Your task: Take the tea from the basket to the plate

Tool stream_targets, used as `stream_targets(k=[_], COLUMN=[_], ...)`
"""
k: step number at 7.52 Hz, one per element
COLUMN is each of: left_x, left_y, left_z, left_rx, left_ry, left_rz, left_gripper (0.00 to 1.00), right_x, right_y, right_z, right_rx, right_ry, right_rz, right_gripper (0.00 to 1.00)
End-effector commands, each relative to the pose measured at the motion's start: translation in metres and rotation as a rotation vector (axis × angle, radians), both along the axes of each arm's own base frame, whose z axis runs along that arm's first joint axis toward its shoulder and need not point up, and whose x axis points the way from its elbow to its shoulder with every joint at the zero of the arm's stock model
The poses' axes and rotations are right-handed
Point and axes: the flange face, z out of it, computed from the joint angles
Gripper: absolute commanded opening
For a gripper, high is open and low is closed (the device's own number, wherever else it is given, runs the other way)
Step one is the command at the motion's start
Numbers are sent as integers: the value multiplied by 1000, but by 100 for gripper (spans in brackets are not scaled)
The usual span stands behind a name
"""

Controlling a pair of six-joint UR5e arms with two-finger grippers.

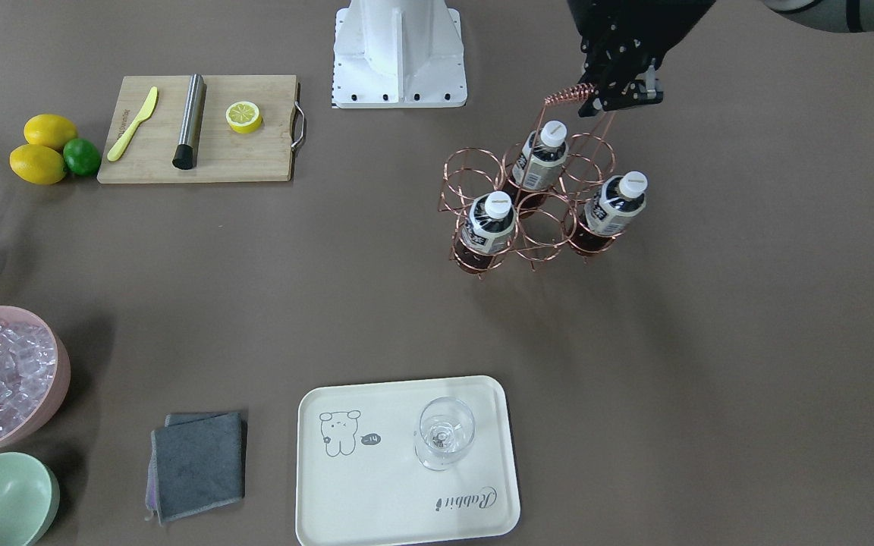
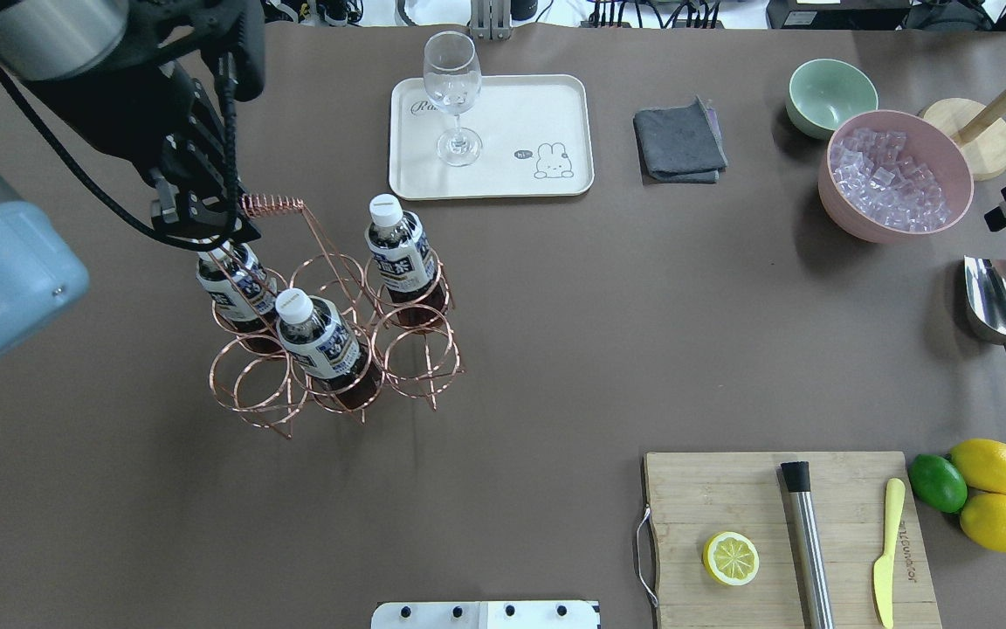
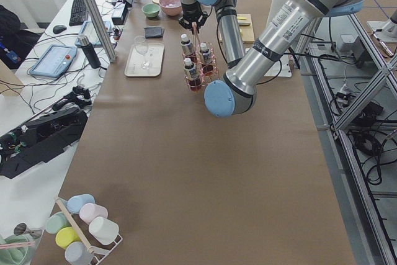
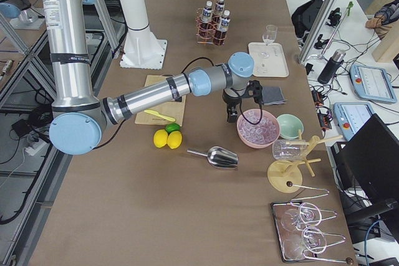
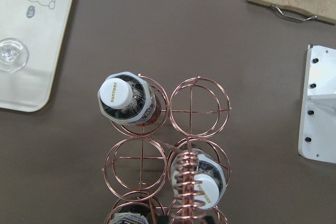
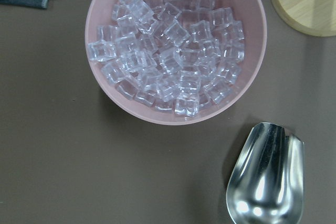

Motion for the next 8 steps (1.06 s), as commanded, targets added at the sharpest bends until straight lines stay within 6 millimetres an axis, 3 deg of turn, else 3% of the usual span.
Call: stream_targets(k=[1,3,6,8], left_x=[46,64,90,109], left_y=[12,11,-11,-8], left_z=[-44,-67,-69,-75], left_rx=[-12,-34,-13,-14], left_ry=[13,19,41,39], left_rz=[-29,-26,-17,10], left_gripper=[0,0,0,0], right_x=[-66,-107,-175,-205], right_y=[-17,-24,-17,-22], right_z=[-66,-112,-163,-199], right_rx=[-108,-165,-248,-262], right_ry=[-69,-83,-75,-74], right_rz=[23,48,73,105], right_gripper=[100,100,100,100])
